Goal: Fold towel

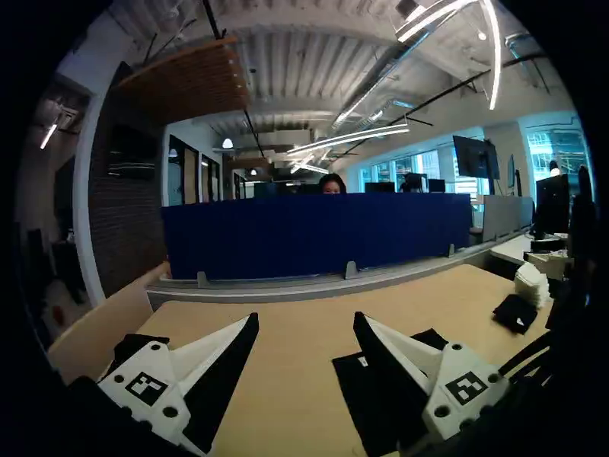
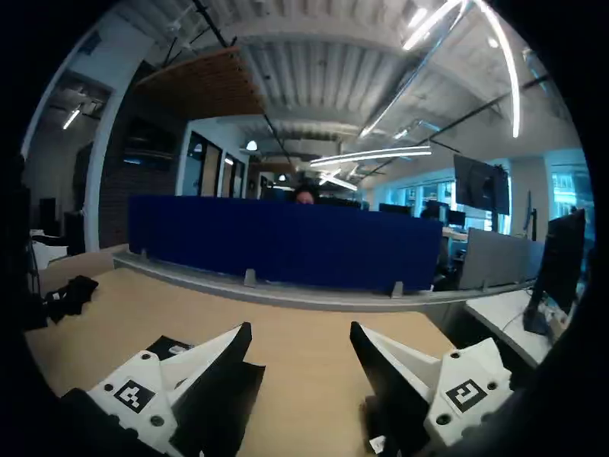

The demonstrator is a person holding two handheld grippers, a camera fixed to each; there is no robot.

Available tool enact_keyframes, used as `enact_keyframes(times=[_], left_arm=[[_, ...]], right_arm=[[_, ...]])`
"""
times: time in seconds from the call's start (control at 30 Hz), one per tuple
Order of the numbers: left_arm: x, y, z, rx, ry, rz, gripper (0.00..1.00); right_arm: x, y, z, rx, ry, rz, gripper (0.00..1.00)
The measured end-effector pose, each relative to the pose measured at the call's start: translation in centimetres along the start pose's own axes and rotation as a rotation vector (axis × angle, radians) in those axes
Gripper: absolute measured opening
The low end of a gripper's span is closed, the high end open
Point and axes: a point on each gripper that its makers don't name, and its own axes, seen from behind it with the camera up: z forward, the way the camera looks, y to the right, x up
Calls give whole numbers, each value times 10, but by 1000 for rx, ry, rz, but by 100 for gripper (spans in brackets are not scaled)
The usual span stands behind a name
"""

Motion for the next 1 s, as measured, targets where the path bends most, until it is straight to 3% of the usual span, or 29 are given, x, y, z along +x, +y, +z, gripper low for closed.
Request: enact_keyframes(times=[0.2,0.37,0.67,1.0], left_arm=[[-21,37,10,-81,-54,40,92],[-28,57,9,-150,-88,68,92],[-45,70,10,-192,-139,108,92],[-70,75,15,-215,-190,125,92]], right_arm=[[-22,-41,3,114,-94,-40,100],[-39,-59,-2,189,-168,-77,100],[-56,-75,-2,240,-227,-94,100],[-82,-88,-2,275,-279,-116,100]])
